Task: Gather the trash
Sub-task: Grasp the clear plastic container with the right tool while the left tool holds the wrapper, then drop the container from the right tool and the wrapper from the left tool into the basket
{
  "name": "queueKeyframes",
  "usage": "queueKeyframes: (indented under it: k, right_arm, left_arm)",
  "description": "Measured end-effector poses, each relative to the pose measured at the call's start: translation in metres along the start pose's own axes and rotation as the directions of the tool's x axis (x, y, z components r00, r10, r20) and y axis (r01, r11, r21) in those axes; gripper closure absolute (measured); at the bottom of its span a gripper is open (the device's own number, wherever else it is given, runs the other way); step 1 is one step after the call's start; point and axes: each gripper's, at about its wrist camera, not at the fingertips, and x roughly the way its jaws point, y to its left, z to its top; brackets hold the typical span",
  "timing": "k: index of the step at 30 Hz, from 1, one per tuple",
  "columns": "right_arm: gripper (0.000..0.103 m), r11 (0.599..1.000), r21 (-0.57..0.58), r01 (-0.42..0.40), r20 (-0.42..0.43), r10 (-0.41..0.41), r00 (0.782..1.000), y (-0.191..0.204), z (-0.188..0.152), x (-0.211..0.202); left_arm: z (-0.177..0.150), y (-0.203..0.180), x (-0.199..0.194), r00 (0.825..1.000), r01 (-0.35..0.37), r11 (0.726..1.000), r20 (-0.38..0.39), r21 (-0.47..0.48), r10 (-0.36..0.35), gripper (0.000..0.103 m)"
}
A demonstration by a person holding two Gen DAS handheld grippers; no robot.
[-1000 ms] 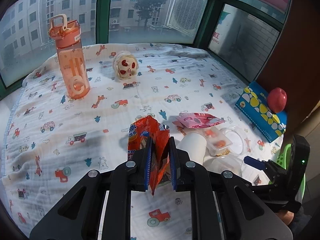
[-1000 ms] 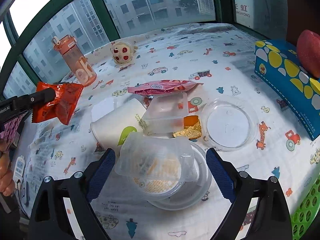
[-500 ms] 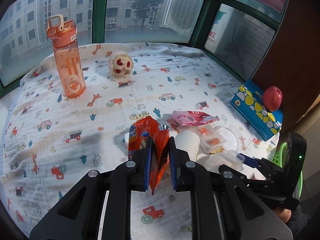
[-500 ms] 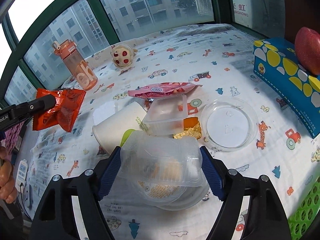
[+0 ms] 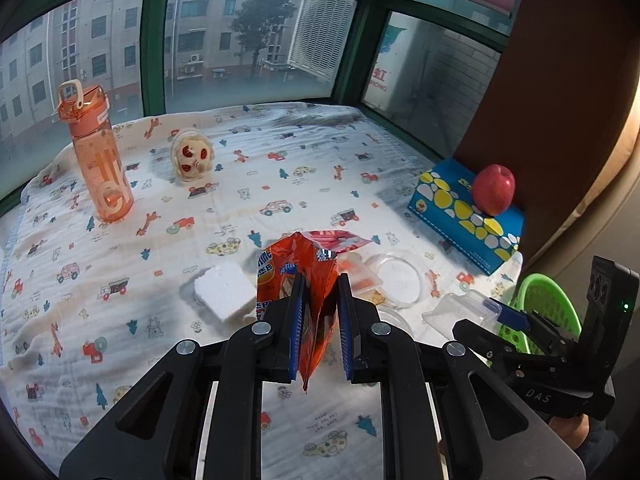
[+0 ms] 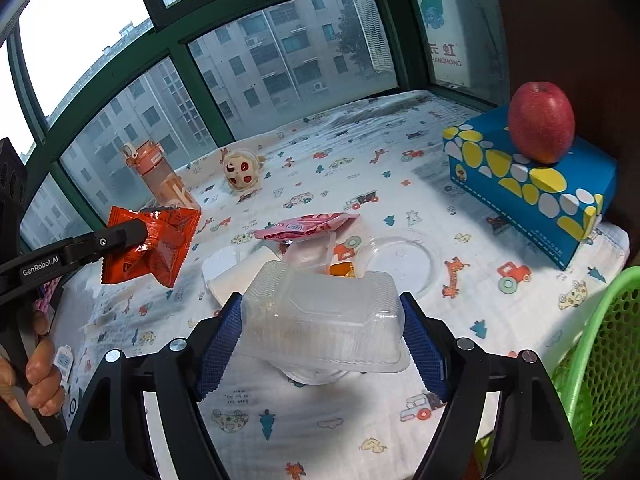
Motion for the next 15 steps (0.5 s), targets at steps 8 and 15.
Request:
queueKeyframes:
  k: [8, 15]
  right_arm:
    - [0.029, 0.996, 0.062, 0.059, 0.055, -0.062, 0.997, -0.037, -0.010, -0.048]
    - [0.029, 0.979, 0.138, 0.148, 0.083, -0.160, 0.984, -0.088, -0.027, -0.094]
  left_arm:
    - [-0.001, -0.050, 0.002, 0.998, 0.065, 0.996, -0.010, 0.065, -0.065, 0.088]
    - [-0.006, -0.101, 0.009, 0.992, 0.123, 0.983, -0.037, 0.134, -0.120, 0.088]
